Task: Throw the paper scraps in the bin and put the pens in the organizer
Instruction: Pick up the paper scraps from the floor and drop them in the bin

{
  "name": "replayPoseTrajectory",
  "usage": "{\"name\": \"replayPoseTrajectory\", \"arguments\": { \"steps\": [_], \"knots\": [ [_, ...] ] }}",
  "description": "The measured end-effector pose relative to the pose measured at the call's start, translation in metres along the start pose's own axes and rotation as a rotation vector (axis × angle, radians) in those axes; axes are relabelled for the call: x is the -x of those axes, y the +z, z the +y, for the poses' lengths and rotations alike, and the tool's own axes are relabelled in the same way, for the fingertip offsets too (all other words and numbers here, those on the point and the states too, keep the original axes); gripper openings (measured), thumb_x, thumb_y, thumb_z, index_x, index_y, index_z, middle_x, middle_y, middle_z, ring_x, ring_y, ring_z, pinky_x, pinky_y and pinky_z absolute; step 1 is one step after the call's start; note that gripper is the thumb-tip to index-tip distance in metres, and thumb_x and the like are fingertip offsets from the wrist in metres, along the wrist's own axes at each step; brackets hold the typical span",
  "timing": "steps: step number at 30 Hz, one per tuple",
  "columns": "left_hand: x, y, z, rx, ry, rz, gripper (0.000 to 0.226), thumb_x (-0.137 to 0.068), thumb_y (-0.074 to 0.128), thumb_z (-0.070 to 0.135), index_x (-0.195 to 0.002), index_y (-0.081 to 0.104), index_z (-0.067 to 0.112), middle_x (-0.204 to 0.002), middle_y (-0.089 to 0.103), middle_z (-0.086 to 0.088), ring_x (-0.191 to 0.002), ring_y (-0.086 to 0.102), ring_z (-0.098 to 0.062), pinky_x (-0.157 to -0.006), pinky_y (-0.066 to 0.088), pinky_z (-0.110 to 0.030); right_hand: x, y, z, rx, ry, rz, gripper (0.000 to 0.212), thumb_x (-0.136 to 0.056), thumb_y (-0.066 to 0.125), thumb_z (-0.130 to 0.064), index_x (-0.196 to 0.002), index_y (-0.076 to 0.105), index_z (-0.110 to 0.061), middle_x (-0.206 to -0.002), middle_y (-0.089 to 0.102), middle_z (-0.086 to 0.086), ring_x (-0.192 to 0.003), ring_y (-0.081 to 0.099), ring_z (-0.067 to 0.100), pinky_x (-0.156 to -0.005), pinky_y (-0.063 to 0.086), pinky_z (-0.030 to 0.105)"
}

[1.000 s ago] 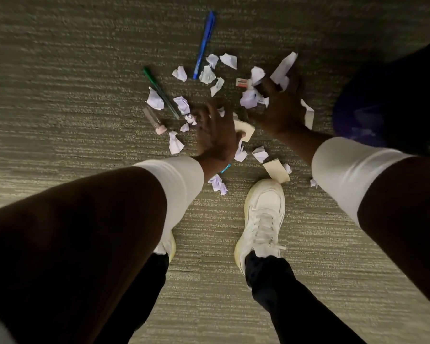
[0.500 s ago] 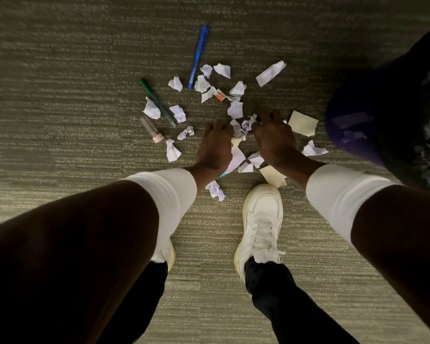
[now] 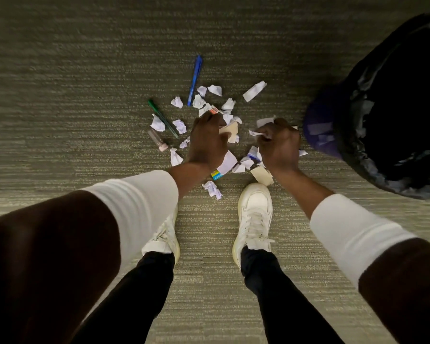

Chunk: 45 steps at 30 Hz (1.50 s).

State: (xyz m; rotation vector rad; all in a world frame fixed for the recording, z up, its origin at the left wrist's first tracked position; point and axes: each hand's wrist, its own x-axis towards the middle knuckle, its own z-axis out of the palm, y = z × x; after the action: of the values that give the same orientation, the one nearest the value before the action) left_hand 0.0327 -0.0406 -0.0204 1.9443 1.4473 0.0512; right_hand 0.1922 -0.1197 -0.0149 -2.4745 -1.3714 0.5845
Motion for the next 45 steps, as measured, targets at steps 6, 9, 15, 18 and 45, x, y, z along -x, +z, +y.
{"name": "replayPoseTrajectory", "arguments": {
  "steps": [6, 9, 15, 18, 45],
  "knots": [
    [0.011, -0.05, 0.079, 0.24, -0.083, 0.097, 0.022, -0.09, 0.077, 0.016, -0.107, 0.071, 0.004, -0.111, 0.074, -0.013, -0.102, 0.069, -0.026, -0.08, 0.044, -0.025, 0.039, -0.092, -0.021, -0.177, 0.09, 0.201, 0.014, -0.084, 0.078, -0.009, -0.094, 0.086, -0.014, -0.094, 0.079, 0.01, -0.078, 0.075, 0.026, -0.072, 0.049, 0.023],
    [0.022, -0.07, 0.122, 0.333, -0.085, 0.133, 0.022, -0.09, 0.079, 0.019, -0.104, 0.071, 0.004, -0.108, 0.074, -0.012, -0.094, 0.065, -0.018, -0.074, 0.038, -0.02, 0.058, -0.141, -0.021, -0.257, 0.144, 0.287, 0.013, -0.086, 0.081, -0.007, -0.098, 0.085, -0.007, -0.096, 0.078, 0.011, -0.073, 0.07, 0.014, -0.071, 0.046, 0.006],
    [0.047, -0.073, 0.209, 0.452, 0.043, 0.126, 0.02, -0.085, 0.084, 0.02, -0.097, 0.075, 0.008, -0.102, 0.077, -0.009, -0.093, 0.07, -0.024, -0.077, 0.053, -0.032, 0.067, -0.21, 0.008, -0.406, 0.319, 0.458, 0.015, -0.089, 0.084, -0.019, -0.101, 0.083, -0.01, -0.096, 0.075, 0.003, -0.076, 0.066, -0.009, -0.068, 0.046, -0.001],
    [0.045, -0.059, 0.245, 0.467, 0.07, 0.065, 0.018, -0.084, 0.084, 0.021, -0.096, 0.077, 0.01, -0.097, 0.078, -0.006, -0.089, 0.071, -0.022, -0.074, 0.049, -0.028, 0.056, -0.223, 0.035, -0.391, 0.427, 0.476, 0.024, -0.087, 0.083, -0.034, -0.101, 0.083, -0.014, -0.097, 0.079, 0.004, -0.083, 0.074, 0.012, -0.071, 0.055, 0.019],
    [0.062, -0.026, 0.019, -0.307, -0.187, -0.419, 0.065, -0.093, 0.07, 0.049, -0.135, 0.05, 0.004, -0.138, 0.056, -0.018, -0.135, 0.051, -0.037, -0.103, 0.054, -0.051, 0.019, -0.083, -0.028, -0.143, -0.03, -0.184, 0.043, -0.086, 0.075, -0.026, -0.126, 0.068, -0.012, -0.124, 0.066, 0.013, -0.107, 0.069, 0.037, -0.085, 0.059, 0.047]
  ]
}}
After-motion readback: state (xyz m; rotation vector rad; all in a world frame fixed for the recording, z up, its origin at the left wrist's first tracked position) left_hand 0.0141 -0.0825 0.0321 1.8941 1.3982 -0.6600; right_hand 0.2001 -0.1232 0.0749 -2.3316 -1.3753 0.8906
